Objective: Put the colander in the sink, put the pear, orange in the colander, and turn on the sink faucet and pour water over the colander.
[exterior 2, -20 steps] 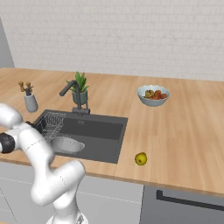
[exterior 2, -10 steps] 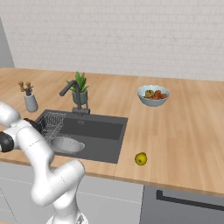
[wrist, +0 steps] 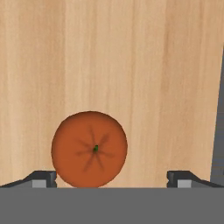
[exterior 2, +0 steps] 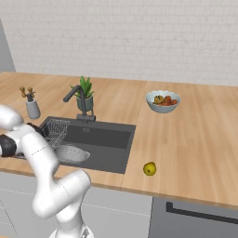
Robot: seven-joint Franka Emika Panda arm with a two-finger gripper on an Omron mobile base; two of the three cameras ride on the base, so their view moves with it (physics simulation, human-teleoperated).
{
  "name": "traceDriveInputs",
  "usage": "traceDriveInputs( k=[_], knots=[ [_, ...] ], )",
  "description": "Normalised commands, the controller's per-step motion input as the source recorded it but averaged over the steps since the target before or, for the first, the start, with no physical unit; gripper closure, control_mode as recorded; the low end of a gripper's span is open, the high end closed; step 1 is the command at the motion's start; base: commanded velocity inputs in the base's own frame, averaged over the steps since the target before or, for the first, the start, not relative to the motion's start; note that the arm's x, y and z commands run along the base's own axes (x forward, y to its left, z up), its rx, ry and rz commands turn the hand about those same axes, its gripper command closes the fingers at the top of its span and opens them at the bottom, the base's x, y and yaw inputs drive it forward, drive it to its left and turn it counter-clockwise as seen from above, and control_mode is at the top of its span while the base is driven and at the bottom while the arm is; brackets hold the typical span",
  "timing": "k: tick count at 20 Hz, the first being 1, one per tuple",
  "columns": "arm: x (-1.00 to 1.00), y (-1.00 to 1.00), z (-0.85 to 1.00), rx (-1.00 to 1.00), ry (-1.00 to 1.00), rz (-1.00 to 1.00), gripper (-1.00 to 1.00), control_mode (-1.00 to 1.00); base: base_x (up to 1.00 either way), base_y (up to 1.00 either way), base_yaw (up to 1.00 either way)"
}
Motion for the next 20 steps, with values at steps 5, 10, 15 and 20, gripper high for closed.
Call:
traceDriveInputs(
  k=[5, 10, 15, 20],
  knots=[
    [-0.01, -0.20, -0.06, 0.00, 0.00, 0.00, -1.00, -1.00, 0.00, 0.00, 0.00],
    [0.00, 0.00, -0.30, 0.00, 0.00, 0.00, -1.00, -1.00, 0.00, 0.00, 0.00],
    [0.00, 0.00, -0.39, 0.06, -0.03, 0.00, -1.00, -1.00, 0.00, 0.00, 0.00],
    [0.00, -0.06, -0.41, 0.09, -0.08, 0.00, -1.00, -1.00, 0.00, 0.00, 0.00]
  ],
)
